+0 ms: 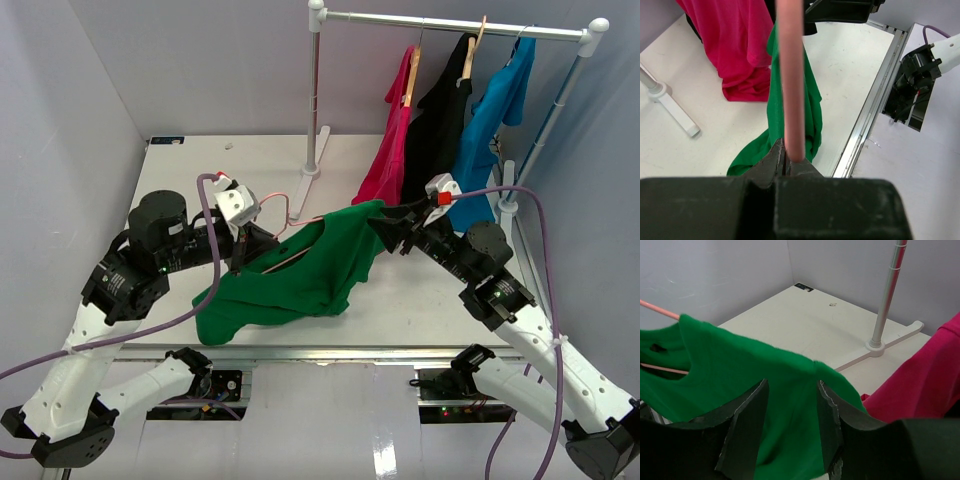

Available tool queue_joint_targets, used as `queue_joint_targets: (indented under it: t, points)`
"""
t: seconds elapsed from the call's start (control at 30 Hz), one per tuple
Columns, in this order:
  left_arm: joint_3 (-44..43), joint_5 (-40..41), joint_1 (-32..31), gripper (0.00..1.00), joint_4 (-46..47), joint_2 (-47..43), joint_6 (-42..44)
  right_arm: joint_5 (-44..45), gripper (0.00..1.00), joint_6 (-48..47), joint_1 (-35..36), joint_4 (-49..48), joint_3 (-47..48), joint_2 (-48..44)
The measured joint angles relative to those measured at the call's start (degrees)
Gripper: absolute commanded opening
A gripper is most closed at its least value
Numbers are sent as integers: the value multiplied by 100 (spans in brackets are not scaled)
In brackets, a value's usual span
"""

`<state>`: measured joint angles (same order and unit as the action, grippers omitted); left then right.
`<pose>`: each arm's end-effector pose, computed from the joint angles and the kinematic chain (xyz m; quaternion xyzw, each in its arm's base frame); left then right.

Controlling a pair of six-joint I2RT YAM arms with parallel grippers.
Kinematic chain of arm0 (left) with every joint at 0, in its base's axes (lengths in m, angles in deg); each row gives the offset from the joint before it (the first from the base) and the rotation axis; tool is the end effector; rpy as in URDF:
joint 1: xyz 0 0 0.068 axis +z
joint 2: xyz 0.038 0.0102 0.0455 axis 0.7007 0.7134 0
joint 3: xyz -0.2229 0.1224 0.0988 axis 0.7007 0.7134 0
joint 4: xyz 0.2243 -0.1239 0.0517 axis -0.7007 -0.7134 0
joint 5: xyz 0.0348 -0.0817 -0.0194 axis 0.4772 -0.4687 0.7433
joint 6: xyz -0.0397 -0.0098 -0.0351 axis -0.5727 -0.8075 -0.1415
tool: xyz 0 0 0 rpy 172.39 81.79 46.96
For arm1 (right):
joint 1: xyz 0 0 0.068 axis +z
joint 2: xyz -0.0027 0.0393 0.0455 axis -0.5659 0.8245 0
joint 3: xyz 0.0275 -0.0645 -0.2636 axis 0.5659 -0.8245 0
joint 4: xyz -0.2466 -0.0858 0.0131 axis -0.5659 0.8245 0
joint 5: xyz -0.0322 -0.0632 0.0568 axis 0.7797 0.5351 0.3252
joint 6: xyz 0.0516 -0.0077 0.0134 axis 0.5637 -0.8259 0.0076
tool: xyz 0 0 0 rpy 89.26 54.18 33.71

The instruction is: Place the t-shirt on the hanger

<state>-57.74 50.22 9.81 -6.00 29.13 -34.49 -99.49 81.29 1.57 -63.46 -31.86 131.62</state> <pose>0.1104 -0.0966 0.4476 0.4163 0.6883 -0.3190 0.5012 0.1459 0.1139 0.3749 -0.2200 0.6123 0.3369 0.6806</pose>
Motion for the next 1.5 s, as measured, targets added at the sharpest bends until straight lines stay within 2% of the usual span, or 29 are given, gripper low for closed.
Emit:
queue_joint_targets:
  t: [0.4, 0.7, 0.73, 0.83, 0.9, 1.5]
  points:
    - [-282, 8, 0, 0, -473, -105, 149, 104, 48, -266, 0, 427, -264, -220]
    - [-282, -69, 0, 0, -520, -103, 169, 120, 42, -180, 0, 252, -785, -203]
    - [-284, -78, 0, 0, -520, -103, 169, 120, 40, -151, 0, 213, -821, -187]
    - [-317, -93, 0, 0, -540, -103, 171, 122, 17, -89, 0, 33, -934, -177]
    - [-341, -95, 0, 0, -540, -105, 169, 122, 8, -31, 0, -68, -994, -175]
    - [-455, 126, 0, 0, -646, -84, 123, 1094, 8, 442, 1, -486, -1618, -378]
